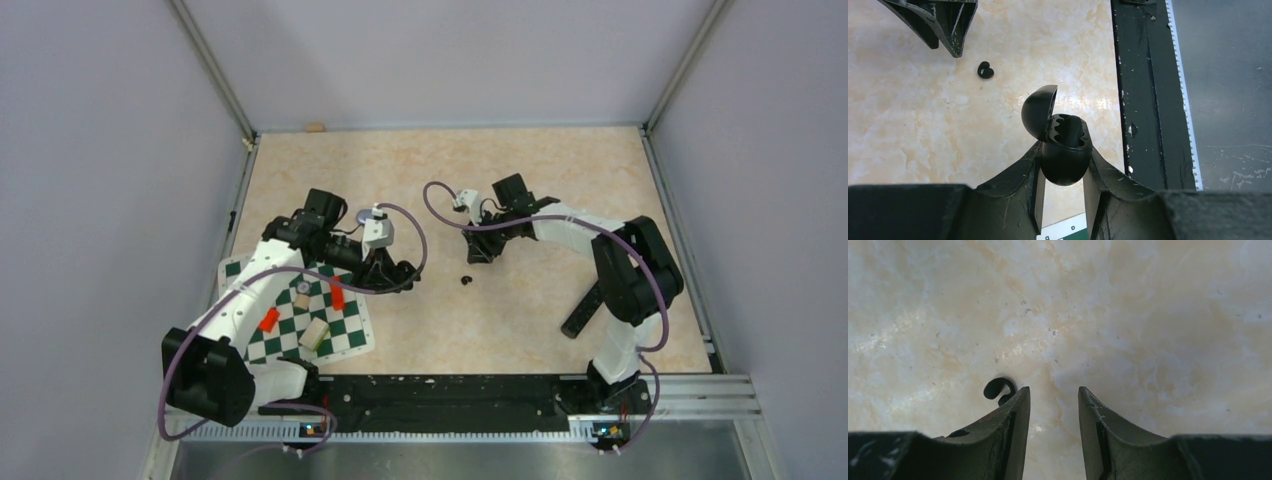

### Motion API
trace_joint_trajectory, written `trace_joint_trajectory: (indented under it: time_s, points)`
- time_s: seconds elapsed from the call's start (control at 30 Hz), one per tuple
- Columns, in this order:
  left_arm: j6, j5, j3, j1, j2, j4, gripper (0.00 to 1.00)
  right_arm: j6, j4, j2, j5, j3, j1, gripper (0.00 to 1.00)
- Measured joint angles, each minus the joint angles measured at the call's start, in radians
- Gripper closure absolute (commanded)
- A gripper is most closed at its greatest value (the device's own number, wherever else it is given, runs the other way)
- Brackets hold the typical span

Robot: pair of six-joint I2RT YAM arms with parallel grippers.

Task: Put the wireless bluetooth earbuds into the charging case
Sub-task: Pick up the right earbud from the center of the board.

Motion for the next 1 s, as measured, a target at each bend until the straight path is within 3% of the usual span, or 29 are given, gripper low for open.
trace_joint_trajectory:
  time_s: [0.67, 1.0]
  points:
    - [0.002, 0.075, -0.008, 0.057, -0.036, 0.005, 0.88, -0.072, -0.072, 0.017, 0.124, -0.003, 0.070, 0.67]
    - [0.002, 0.101, -0.010, 0.077, -0.038, 0.005, 0.88, -0.120, -0.098, 0.027, 0.137, -0.001, 0.118, 0.76]
